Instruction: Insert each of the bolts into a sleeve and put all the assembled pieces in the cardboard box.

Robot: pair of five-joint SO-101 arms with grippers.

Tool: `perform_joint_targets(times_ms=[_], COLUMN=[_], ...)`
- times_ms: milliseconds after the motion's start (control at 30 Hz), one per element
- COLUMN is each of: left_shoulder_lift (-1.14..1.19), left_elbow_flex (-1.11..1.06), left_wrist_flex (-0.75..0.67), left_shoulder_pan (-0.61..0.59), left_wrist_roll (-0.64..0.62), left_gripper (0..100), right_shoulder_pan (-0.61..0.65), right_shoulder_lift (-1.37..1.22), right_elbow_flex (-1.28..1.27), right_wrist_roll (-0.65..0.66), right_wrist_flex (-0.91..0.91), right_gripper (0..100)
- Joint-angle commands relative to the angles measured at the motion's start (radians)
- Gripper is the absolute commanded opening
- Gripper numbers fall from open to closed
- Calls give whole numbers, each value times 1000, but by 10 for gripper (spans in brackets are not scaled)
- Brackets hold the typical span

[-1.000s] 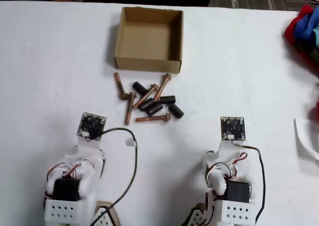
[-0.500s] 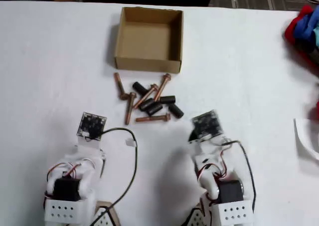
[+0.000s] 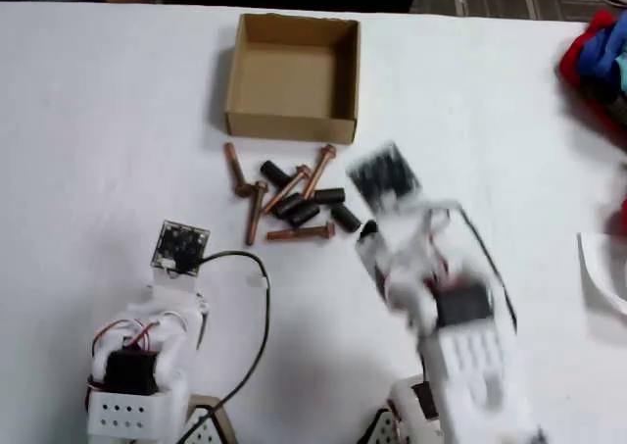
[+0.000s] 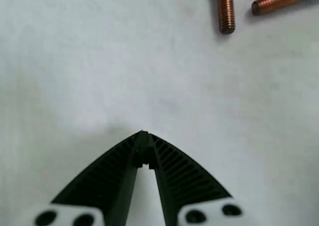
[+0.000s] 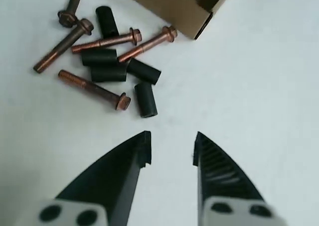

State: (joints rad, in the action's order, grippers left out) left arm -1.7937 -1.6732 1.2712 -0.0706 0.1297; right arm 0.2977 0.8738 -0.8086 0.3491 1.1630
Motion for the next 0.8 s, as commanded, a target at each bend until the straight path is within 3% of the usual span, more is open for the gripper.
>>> perform_joint_targets(times_ms=[0,167,433,600,767], left_shoulder_lift=[-11,-11,-11,-11,-11], left_elbow_flex=[-21,-21,-21,-21,-21], left_wrist_flex=[6,6,6,6,6], left_shoulder_pan=[8,8,8,8,8], left_wrist_roll=[-5,-5,-5,-5,-5], left_gripper=[27,27,27,27,27], right_shoulder_pan=[-18,-12,8,21,48], right_shoulder_lift=[-453,-760,-1061,-1225,-1356], right_elbow_flex=[414,651,867,1023,1163], right_wrist_roll=[-69,-81,-23,-17,57], right_wrist_flex=[257,397,383,406,450], right_gripper=[159,159,164,246,251])
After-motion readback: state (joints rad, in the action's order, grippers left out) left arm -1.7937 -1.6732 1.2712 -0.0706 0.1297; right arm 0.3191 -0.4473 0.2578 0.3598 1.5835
